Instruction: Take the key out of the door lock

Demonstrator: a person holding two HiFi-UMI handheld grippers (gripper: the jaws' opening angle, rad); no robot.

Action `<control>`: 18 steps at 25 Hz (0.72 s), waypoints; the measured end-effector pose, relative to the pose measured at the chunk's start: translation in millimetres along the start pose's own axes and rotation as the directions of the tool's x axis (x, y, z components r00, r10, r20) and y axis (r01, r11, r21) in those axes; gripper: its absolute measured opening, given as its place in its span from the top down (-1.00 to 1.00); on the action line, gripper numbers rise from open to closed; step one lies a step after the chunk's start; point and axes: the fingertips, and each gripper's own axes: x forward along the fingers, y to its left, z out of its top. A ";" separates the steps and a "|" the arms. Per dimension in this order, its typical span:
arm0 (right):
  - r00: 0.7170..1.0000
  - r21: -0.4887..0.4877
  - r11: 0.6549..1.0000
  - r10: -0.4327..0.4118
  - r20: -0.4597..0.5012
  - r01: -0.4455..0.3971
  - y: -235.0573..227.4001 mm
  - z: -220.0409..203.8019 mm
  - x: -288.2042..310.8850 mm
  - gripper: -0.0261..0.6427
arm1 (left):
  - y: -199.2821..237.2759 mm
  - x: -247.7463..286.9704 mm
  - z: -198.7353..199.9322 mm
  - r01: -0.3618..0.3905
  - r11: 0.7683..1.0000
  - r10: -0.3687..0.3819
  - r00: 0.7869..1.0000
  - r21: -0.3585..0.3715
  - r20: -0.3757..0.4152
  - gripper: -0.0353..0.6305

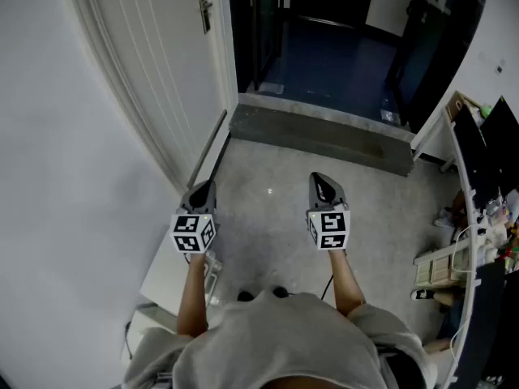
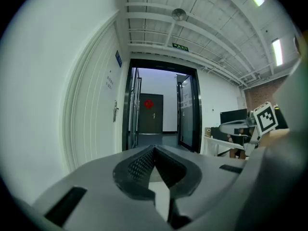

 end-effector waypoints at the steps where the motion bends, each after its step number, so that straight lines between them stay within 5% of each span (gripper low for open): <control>1: 1.000 -0.001 1.000 0.002 -0.001 -0.002 -2.1 0.2 -2.0 0.86 | -3.2 -0.4 -0.6 -0.002 1.000 0.002 1.000 -0.001 -0.002 0.84; 18: 0.999 0.004 0.999 0.047 0.005 -0.047 -31.4 -11.1 -9.9 0.86 | -43.8 12.9 -1.1 -0.016 1.000 0.016 1.000 -0.001 -0.007 0.84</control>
